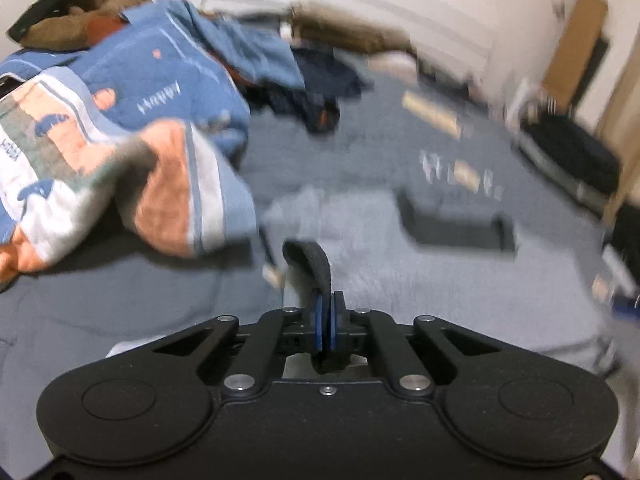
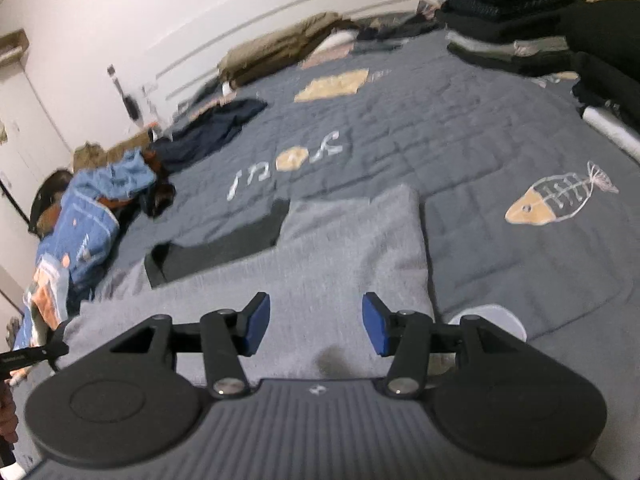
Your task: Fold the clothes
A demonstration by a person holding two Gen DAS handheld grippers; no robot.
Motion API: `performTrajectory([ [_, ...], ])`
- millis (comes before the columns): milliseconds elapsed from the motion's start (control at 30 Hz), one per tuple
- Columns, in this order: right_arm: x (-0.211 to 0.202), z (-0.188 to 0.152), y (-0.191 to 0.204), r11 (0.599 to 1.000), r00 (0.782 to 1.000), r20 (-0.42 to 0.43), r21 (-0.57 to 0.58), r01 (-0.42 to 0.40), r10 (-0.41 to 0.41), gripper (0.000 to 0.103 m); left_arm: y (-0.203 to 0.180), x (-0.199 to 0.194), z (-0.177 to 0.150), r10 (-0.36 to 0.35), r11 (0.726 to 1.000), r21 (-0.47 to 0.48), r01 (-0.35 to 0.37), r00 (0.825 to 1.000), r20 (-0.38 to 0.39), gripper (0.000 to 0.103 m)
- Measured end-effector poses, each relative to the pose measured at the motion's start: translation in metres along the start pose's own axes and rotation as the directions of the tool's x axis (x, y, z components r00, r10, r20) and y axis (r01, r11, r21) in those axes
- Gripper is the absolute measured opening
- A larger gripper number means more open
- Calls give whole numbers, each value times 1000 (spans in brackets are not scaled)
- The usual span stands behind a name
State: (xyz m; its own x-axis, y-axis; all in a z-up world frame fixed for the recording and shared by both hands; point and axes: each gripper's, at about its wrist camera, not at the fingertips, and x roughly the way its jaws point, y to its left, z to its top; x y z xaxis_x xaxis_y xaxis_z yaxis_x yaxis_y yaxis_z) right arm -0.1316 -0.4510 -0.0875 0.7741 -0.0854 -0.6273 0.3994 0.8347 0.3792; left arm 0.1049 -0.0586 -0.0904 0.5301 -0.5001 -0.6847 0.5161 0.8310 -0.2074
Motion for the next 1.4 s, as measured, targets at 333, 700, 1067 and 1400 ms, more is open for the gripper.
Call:
performTrajectory([
  [333, 26, -17, -6, 997, 990, -130, -59, 48, -56, 50, 6, -17, 4, 33, 999, -42, -31, 998, 60, 44],
  [700, 8, -16, -9, 998, 992, -117, -51, 43, -49, 51, -45, -27, -11, -112, 991, 82, 107, 992, 60, 51],
  [1067, -29, -25, 2, 997, 997, -75, -75, 19, -24, 59, -78, -45, -35, -138, 982, 138, 129, 989, 57, 58],
  [1400, -70, -46, 12, 998, 1000, -18, -69, 6, -8, 64, -97, -71, -69, -57, 992, 116, 47, 994, 89, 71],
])
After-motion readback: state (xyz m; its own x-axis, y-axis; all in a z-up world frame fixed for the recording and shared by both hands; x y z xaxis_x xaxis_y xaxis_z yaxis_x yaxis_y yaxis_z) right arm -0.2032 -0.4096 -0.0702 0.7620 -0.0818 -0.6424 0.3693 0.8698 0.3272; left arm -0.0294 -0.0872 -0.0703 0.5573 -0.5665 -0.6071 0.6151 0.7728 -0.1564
